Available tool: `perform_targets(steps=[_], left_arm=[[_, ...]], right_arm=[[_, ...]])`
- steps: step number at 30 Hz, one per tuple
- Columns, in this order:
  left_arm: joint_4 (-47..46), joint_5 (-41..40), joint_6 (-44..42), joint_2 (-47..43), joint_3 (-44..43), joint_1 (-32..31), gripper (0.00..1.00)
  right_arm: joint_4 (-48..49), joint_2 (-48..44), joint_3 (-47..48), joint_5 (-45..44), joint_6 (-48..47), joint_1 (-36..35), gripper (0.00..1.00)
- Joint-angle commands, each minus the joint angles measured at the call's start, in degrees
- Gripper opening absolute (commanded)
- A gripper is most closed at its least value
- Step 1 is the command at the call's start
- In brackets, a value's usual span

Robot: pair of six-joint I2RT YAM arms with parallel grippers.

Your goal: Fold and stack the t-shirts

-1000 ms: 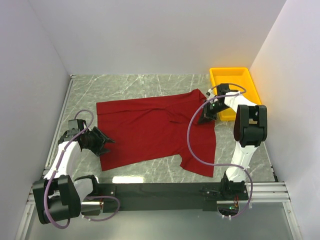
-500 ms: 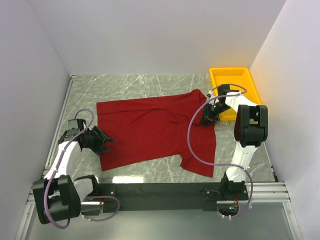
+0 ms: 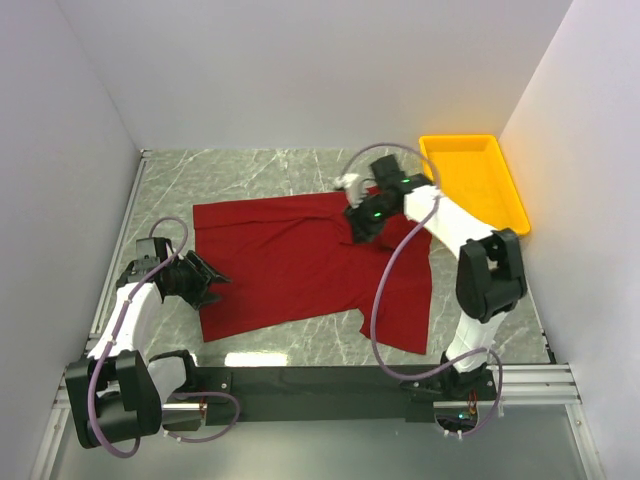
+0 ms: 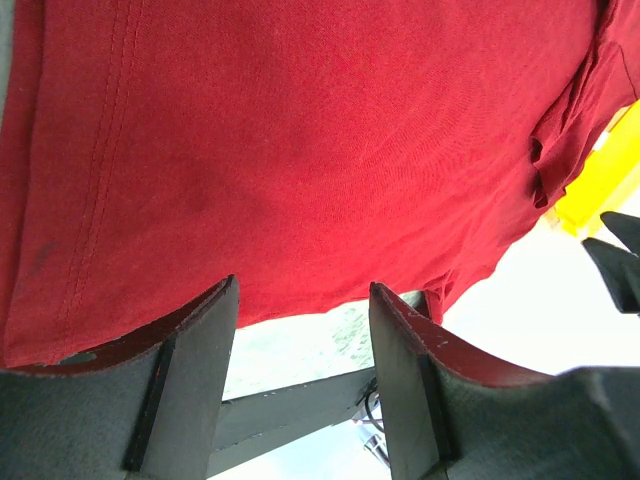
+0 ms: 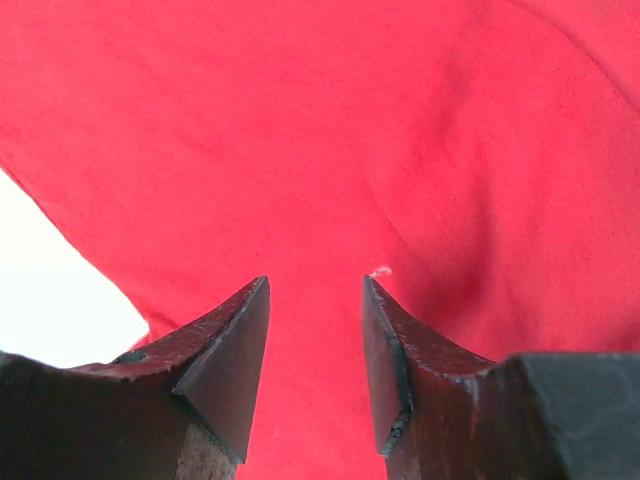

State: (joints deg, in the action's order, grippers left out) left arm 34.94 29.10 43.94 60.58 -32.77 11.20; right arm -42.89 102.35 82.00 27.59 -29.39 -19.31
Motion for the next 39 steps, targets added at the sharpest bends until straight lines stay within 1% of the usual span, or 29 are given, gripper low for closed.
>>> perform_targets(steps=[1,3,6,9,19,24,33,36,37,39], left_arm=[[-0.40,0.87,-1.58,-1.60,-1.94,-0.04,0.60],[-0.05,0.61,-1.58,-2.48,-1.77,-0.04,0.60],[0.65,0.25,-1.67,-3.62,-1.42,-0.13,0.60],[0.83,0.17,-1.67,-4.41,-1.06,-0.13,0.60],[0.30,0.78,-1.40,-3.98,-0.71,-0.04,0.60],[0.39,0.69,-1.75,-3.54,-0.98,0.05,0.60],[-0.13,1.13,-1.84,-2.92,-0.89,0.22,0.60],[-0.31,1.22,-1.76,-2.66,-0.89,0.31,0.60],[-0.22,1.22,-1.84,-2.57,-0.80,0.40,0.60],[-0.22,1.22,-2.02,-2.57,-0.89,0.40,0.60]], right_arm=[[4.13,2.41,2.10,-5.87,-8.14,-4.50,0.49],[4.40,6.01,4.91,-9.30,-7.97,-6.70,0.50],[6.68,8.22,5.89,-13.87,-9.02,-8.90,0.50],[7.65,9.71,6.16,-16.42,-9.90,-10.04,0.50],[8.62,14.19,7.39,-19.33,-10.17,-11.45,0.50],[8.79,15.60,8.09,-19.77,-9.37,-11.89,0.47],[8.53,16.57,8.18,-20.12,-8.50,-11.89,0.33],[8.70,16.22,8.27,-19.95,-8.14,-11.89,0.22],[8.79,16.05,8.27,-19.69,-7.88,-11.89,0.15],[8.71,15.34,8.27,-19.07,-7.44,-11.89,0.08]])
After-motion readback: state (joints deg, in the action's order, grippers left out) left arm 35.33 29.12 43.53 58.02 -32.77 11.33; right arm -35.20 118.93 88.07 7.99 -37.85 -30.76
